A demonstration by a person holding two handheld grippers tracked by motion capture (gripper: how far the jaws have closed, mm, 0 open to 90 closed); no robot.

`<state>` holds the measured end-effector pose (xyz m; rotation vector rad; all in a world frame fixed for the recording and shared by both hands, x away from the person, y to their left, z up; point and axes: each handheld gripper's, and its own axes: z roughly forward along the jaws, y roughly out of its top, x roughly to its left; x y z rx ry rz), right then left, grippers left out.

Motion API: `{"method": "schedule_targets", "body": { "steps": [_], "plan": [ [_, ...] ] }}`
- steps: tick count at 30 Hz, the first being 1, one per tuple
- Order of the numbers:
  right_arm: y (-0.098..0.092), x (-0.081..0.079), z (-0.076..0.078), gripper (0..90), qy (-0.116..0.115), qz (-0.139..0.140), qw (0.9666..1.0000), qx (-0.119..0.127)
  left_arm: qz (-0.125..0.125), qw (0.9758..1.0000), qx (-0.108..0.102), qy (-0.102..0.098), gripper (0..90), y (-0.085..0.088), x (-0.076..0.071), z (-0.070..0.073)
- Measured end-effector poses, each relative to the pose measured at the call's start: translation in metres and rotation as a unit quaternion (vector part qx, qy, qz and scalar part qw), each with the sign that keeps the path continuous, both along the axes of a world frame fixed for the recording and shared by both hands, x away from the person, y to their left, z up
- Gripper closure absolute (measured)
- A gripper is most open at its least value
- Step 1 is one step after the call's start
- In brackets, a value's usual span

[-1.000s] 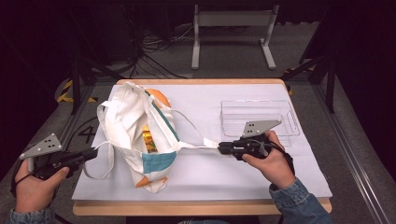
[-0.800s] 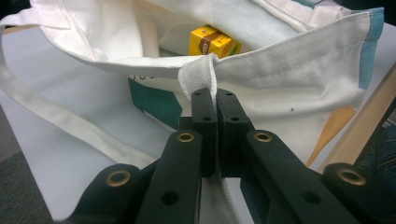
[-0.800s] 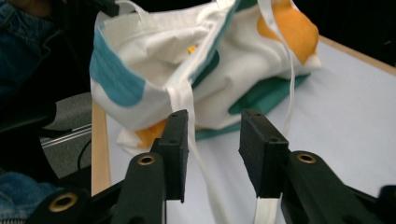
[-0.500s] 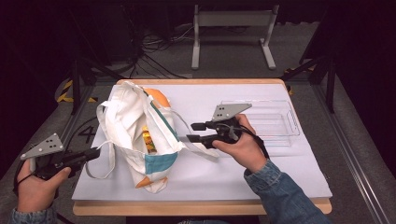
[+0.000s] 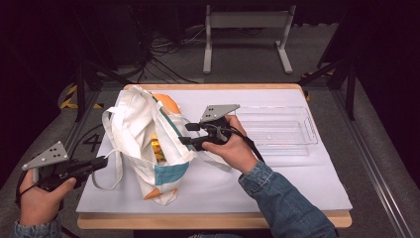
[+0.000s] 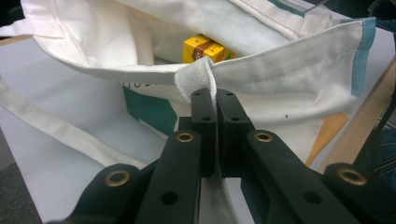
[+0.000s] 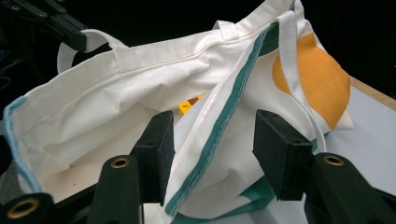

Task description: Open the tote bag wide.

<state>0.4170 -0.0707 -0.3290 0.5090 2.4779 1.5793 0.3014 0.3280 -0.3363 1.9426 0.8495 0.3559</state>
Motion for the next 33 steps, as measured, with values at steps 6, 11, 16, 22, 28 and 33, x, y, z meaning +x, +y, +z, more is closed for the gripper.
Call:
{"method": "schedule_targets", "body": {
  "steps": [6, 11, 16, 22, 28, 33],
  "plan": [
    [0.014, 0.006, -0.009, 48.8, 0.005, 0.003, 1.0, -0.008, -0.001, 1.0, 0.0, -0.002, 87.0, 0.0, 0.0, 0.0],
    [0.02, 0.008, -0.012, 65.8, -0.003, 0.007, 0.9998, -0.02, -0.001, 1.0, -0.003, -0.007, 87.0, 0.0, 0.0, 0.0],
    [0.019, 0.003, -0.006, 85.8, -0.008, 0.012, 0.9997, -0.019, -0.003, 0.9999, -0.007, -0.012, 87.0, 0.001, -0.002, 0.002],
    [0.01, -0.004, 0.007, 88.0, -0.031, -0.007, 0.9994, -0.01, 0.004, 0.9997, -0.016, -0.017, 87.0, 0.007, -0.003, 0.003],
    [-0.007, -0.009, 0.021, 88.1, -0.056, -0.03, 0.9978, -0.021, 0.019, 0.9996, -0.012, -0.018, 87.2, 0.015, -0.005, 0.004],
    [-0.022, -0.012, 0.024, 88.2, -0.056, -0.052, 0.9967, -0.024, 0.031, 0.9994, -0.011, -0.012, 87.3, 0.022, -0.006, 0.002]
  ]
}}
